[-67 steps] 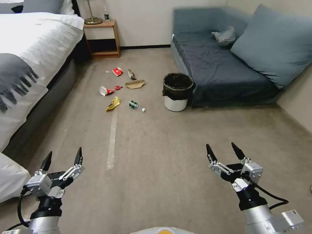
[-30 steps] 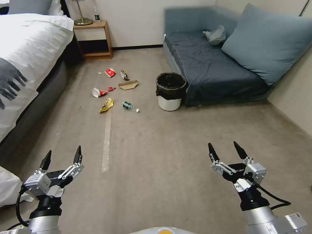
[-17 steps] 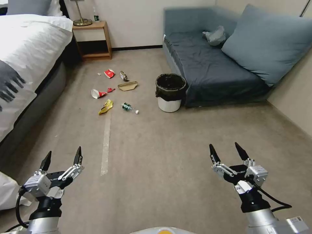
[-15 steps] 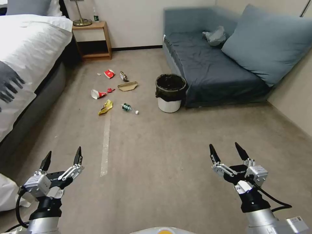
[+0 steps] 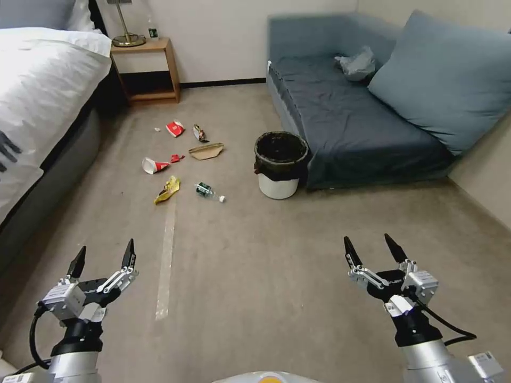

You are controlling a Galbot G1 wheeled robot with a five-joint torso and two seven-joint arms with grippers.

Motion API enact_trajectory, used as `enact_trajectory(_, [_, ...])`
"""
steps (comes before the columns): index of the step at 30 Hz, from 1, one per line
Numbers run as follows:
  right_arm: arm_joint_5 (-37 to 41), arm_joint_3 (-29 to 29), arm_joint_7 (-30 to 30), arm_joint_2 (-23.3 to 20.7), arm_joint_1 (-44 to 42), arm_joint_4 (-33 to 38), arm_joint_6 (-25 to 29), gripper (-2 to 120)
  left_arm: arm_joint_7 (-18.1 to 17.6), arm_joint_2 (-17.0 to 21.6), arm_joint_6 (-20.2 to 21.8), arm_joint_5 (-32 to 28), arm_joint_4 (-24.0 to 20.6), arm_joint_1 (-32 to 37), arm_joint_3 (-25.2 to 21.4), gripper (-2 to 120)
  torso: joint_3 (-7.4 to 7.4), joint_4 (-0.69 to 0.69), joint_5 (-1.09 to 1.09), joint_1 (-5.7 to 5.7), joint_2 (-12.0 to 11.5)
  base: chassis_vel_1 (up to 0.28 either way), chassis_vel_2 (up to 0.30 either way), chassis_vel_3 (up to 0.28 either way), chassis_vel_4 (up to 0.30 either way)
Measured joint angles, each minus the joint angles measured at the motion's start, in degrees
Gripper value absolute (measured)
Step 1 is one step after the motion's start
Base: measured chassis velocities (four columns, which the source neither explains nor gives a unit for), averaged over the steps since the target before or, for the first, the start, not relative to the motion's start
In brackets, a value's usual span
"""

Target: Pick up the trash can from the floor.

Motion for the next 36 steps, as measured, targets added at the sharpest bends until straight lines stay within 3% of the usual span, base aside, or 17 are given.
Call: enact_trajectory(36, [0.9,0.8,-0.2,-0.9,2.2,-2.8,-1.0,100,0.1,0.0,1.2,-0.1,2.5,-2.5,0.7,100,0.00,-0.01,0.00,0.00,0.0,-0.139,0.133,0.142,-0.138])
